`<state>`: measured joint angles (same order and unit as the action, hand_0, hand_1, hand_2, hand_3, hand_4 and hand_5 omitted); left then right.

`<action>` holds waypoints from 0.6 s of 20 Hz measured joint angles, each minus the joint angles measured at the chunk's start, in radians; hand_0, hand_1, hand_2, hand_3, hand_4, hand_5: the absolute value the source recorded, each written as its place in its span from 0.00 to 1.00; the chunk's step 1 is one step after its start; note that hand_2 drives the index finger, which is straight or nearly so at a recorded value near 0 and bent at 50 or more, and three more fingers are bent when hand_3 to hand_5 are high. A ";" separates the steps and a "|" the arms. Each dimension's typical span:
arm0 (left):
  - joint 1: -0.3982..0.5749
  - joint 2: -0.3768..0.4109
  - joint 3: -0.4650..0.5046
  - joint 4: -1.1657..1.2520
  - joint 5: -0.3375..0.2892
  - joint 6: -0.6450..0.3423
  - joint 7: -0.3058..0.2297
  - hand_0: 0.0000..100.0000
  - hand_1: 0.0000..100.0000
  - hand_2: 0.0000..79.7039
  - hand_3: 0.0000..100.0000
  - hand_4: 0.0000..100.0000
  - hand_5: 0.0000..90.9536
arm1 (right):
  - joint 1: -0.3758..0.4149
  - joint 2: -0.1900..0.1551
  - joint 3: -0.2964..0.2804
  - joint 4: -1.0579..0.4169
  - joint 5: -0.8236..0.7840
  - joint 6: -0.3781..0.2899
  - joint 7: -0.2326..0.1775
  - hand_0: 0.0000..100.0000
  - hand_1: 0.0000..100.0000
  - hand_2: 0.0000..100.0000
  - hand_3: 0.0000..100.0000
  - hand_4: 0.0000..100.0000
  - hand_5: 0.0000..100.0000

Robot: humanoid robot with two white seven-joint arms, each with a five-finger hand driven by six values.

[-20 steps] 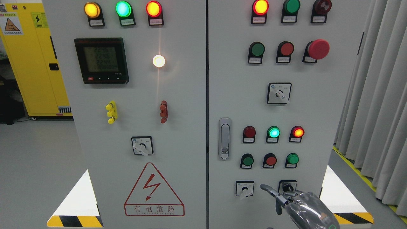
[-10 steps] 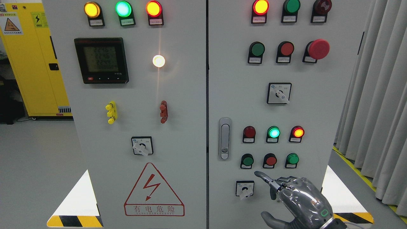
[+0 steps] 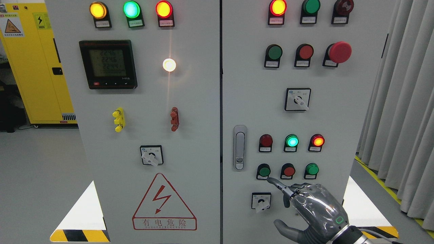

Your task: Press green start button

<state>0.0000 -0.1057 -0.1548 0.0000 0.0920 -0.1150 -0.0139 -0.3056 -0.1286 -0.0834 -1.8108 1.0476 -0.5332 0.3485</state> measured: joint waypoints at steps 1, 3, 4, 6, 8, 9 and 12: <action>0.000 0.000 0.000 0.000 0.000 0.000 0.000 0.12 0.56 0.00 0.00 0.00 0.00 | -0.004 0.000 0.002 0.004 0.001 0.002 0.000 0.40 0.62 0.00 0.65 0.69 0.65; 0.000 0.000 0.000 0.000 0.000 0.000 0.000 0.12 0.56 0.00 0.00 0.00 0.00 | -0.011 0.001 0.005 0.012 0.002 0.004 -0.001 0.40 0.62 0.00 0.65 0.69 0.65; 0.000 0.000 0.000 0.000 0.000 0.000 0.000 0.12 0.56 0.00 0.00 0.00 0.00 | -0.014 0.001 0.007 0.016 0.002 0.006 -0.003 0.40 0.62 0.00 0.65 0.69 0.65; 0.000 0.000 0.000 0.000 0.000 0.000 0.000 0.12 0.56 0.00 0.00 0.00 0.00 | -0.019 0.002 0.009 0.023 0.003 0.007 -0.004 0.40 0.62 0.00 0.65 0.69 0.65; 0.000 0.000 0.000 0.000 0.000 0.000 0.000 0.12 0.56 0.00 0.00 0.00 0.00 | -0.023 0.002 0.011 0.031 0.004 0.008 -0.004 0.40 0.62 0.00 0.65 0.69 0.65; 0.000 0.000 0.000 0.000 0.000 0.000 0.000 0.12 0.56 0.00 0.00 0.00 0.00 | -0.024 0.002 0.012 0.034 0.004 0.008 -0.004 0.40 0.62 0.00 0.65 0.69 0.65; 0.000 0.000 0.000 0.000 0.000 0.000 0.000 0.12 0.56 0.00 0.00 0.00 0.00 | -0.028 0.003 0.015 0.045 0.005 0.011 -0.005 0.40 0.62 0.00 0.65 0.69 0.65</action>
<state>0.0000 -0.1058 -0.1549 0.0000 0.0920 -0.1148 -0.0139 -0.3333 -0.1257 -0.0686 -1.7663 1.0524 -0.5217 0.3434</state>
